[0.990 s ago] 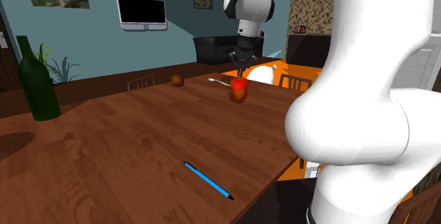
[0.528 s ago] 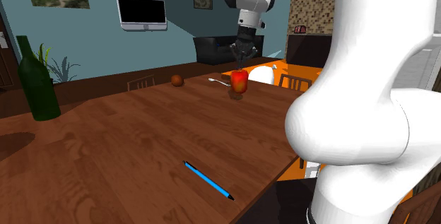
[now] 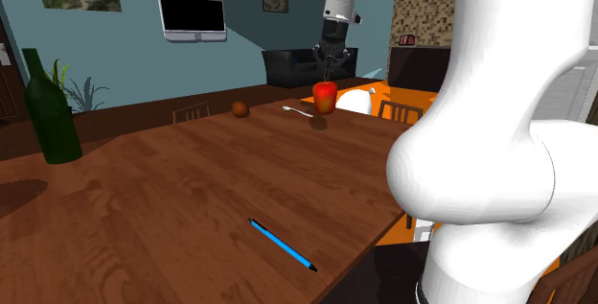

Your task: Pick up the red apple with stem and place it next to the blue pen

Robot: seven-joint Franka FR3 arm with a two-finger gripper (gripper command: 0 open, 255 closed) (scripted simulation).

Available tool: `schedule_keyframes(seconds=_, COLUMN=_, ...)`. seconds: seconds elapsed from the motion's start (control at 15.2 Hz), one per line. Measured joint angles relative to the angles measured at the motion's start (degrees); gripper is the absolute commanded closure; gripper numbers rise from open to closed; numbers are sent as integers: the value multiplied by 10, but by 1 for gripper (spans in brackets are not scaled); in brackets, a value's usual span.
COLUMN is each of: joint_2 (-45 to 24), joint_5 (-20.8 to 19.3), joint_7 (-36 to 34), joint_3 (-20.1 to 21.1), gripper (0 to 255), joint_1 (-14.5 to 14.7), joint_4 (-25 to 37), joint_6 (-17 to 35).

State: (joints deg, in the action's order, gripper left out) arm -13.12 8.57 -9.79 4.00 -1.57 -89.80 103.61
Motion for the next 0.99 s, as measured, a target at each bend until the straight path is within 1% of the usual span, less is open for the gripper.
schedule_keyframes(seconds=0.59, joint_2=-2, joint_5=-2, joint_7=-10, joint_3=0, gripper=255, joint_1=0, joint_4=69, joint_6=-66)
schedule_keyframes(seconds=0.92, joint_2=-10, joint_5=-3, joint_7=-16, joint_3=0, gripper=255, joint_1=0, joint_4=118, joint_6=-107)
schedule_keyframes(seconds=0.99, joint_2=-2, joint_5=-3, joint_7=-19, joint_3=2, gripper=255, joint_1=2, joint_4=110, joint_6=-107)
